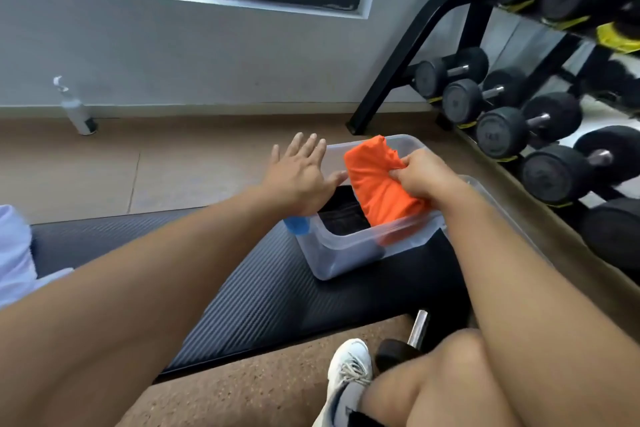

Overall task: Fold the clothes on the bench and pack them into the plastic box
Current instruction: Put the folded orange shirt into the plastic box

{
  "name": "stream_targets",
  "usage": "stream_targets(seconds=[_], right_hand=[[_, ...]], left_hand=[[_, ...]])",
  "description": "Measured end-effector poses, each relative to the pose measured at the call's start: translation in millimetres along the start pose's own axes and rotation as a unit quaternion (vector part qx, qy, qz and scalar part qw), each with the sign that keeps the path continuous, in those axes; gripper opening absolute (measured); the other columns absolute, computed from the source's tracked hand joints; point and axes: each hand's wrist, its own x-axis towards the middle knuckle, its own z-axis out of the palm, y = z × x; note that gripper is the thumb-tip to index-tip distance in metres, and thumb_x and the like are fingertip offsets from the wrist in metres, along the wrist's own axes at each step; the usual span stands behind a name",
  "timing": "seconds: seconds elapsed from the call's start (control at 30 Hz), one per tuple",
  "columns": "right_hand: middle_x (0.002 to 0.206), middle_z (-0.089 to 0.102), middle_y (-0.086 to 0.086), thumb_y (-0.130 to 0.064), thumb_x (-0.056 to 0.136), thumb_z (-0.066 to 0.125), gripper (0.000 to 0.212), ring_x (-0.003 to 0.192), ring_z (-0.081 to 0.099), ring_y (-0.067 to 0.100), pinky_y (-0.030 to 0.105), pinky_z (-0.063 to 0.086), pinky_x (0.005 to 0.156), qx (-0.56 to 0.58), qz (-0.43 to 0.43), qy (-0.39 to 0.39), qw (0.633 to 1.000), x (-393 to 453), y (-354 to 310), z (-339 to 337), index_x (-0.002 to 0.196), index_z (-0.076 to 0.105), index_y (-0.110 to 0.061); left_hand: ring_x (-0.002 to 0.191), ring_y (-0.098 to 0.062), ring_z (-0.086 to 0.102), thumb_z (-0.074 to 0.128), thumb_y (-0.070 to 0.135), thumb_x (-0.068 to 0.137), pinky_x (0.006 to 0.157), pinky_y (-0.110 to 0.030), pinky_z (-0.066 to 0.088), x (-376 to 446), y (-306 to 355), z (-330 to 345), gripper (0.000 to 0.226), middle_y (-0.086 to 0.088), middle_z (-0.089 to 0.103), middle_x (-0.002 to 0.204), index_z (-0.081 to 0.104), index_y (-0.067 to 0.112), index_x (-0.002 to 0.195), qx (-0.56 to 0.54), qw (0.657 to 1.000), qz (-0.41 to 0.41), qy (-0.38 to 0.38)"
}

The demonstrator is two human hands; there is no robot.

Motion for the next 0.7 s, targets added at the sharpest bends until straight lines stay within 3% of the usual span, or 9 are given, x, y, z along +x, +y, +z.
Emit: stream_targets(seconds=[0.07,0.3,0.5,0.7], right_hand=[[0.136,0.061,0.019,-0.032,0.106,0.046,0.045,0.128,0.053,0.037,0.037,0.040,0.108,-0.058,0.010,-0.011,0.998,3,-4,-1,0.138,0.058,-0.003],[0.142,0.056,0.017,-0.023,0.106,0.047,0.041,0.132,0.051,0.036,0.041,0.040,0.107,-0.167,0.055,-0.093,0.980,9,-6,16,0.140,0.052,0.000],[0.145,0.052,0.012,-0.031,0.098,0.061,0.051,0.129,0.054,0.034,0.044,0.050,0.100,-0.199,0.084,-0.038,0.976,19,-14,4,0.144,0.050,-0.013],[0.134,0.063,0.009,-0.033,0.083,0.081,0.069,0.122,0.059,0.031,0.042,0.048,0.104,-0.277,-0.035,-0.081,0.957,6,-36,4,0.144,0.053,-0.015]], left_hand=[[0.154,-0.017,-0.011,0.030,0.065,0.097,0.123,-0.052,-0.003,0,1,-2,0.081,0.003,-0.003,0.169,0.007,0.020,0.161,0.018,1.000,0.000,-0.003],[0.154,-0.019,-0.013,0.035,0.062,0.096,0.123,-0.054,-0.002,-2,4,-3,0.083,0.003,-0.005,0.169,0.003,0.020,0.161,0.022,0.999,-0.001,-0.023],[0.154,-0.019,-0.014,0.036,0.056,0.097,0.123,-0.054,-0.001,-2,3,-3,0.081,0.002,-0.007,0.168,0.002,0.020,0.160,0.028,0.999,-0.003,-0.032],[0.154,-0.019,-0.013,0.037,0.048,0.094,0.123,-0.054,0.000,-2,3,-3,0.080,0.003,-0.007,0.168,0.002,0.021,0.161,0.022,0.999,-0.004,-0.032]])
